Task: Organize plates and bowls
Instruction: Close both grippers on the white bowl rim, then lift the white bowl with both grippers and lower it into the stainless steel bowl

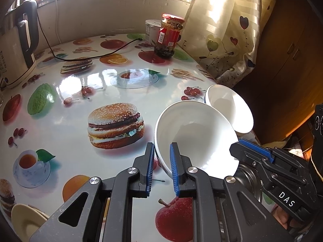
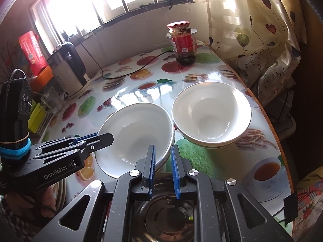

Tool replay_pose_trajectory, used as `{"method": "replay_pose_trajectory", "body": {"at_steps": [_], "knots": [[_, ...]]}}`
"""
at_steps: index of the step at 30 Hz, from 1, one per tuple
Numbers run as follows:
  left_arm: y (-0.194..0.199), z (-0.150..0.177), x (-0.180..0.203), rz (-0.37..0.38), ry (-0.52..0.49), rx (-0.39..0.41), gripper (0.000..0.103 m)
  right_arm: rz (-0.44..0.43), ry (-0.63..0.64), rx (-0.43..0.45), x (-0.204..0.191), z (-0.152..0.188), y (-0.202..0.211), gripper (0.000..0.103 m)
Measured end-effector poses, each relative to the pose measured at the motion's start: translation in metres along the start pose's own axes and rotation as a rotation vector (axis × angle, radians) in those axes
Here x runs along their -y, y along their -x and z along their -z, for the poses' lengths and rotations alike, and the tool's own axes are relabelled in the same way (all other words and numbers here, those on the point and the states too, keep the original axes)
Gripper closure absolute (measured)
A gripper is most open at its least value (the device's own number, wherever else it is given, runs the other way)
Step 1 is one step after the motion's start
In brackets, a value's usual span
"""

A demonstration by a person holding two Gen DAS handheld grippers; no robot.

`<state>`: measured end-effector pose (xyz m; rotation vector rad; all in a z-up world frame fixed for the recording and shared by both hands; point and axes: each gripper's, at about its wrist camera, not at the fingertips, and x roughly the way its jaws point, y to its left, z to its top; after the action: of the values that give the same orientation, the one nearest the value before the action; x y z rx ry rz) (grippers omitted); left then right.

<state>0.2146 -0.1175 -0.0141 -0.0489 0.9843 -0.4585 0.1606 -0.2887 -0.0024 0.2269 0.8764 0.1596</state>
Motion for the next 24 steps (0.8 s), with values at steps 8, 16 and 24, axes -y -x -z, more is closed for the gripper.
{"method": "replay_pose_trajectory", "body": {"at_steps": [8, 16, 24], "knots": [[0.002, 0.001, -0.001, -0.01, -0.004, 0.008, 0.087, -0.005, 0.0, 0.0, -0.001, -0.001, 0.001, 0.088], [0.011, 0.003, 0.001, -0.022, -0.011, 0.024, 0.087, -0.007, 0.005, 0.012, -0.007, -0.001, 0.005, 0.088], [0.024, 0.003, 0.004, -0.024, -0.021, 0.048, 0.087, -0.011, 0.008, 0.04, -0.014, -0.001, 0.018, 0.088]]}}
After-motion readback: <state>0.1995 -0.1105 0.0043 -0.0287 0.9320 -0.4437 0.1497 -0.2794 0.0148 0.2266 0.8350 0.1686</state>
